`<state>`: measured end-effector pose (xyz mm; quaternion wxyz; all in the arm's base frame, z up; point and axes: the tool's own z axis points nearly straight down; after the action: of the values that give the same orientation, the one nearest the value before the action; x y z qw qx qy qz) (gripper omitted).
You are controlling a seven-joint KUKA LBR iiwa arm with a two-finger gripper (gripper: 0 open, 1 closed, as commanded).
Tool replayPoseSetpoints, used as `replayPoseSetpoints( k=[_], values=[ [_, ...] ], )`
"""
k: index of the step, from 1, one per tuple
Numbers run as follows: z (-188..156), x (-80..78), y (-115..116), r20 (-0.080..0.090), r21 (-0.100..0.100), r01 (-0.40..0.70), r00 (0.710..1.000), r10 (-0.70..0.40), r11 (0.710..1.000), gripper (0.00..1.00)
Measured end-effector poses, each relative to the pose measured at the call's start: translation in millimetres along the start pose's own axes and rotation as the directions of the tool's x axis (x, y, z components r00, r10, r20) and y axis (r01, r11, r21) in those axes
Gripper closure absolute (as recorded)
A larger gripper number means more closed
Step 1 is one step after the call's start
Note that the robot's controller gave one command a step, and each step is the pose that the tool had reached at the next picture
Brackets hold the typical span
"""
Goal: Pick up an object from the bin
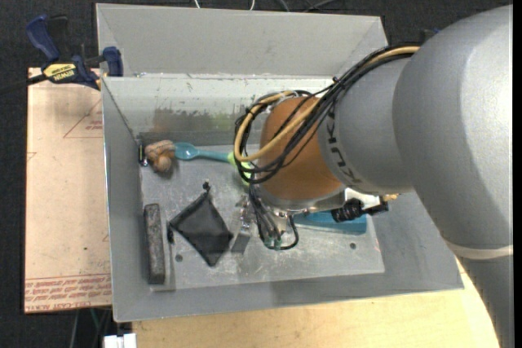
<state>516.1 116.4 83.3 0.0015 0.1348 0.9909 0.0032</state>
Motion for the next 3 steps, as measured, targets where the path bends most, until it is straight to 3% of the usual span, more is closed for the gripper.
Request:
replayPoseSetpoints(
  k=[1,2,3],
  values=[
    [-74,1.0,2,-0.004,0.002,0.018,1.000,-0.018,1.000,1.00],
    [-31,-19.0,16,0.002,-0.001,0.095,0.996,-0.095,0.996,1.00],
    [-66,-12.3,11,-0.011,0.004,0.079,0.997,-0.079,0.997,1.00]
  ],
)
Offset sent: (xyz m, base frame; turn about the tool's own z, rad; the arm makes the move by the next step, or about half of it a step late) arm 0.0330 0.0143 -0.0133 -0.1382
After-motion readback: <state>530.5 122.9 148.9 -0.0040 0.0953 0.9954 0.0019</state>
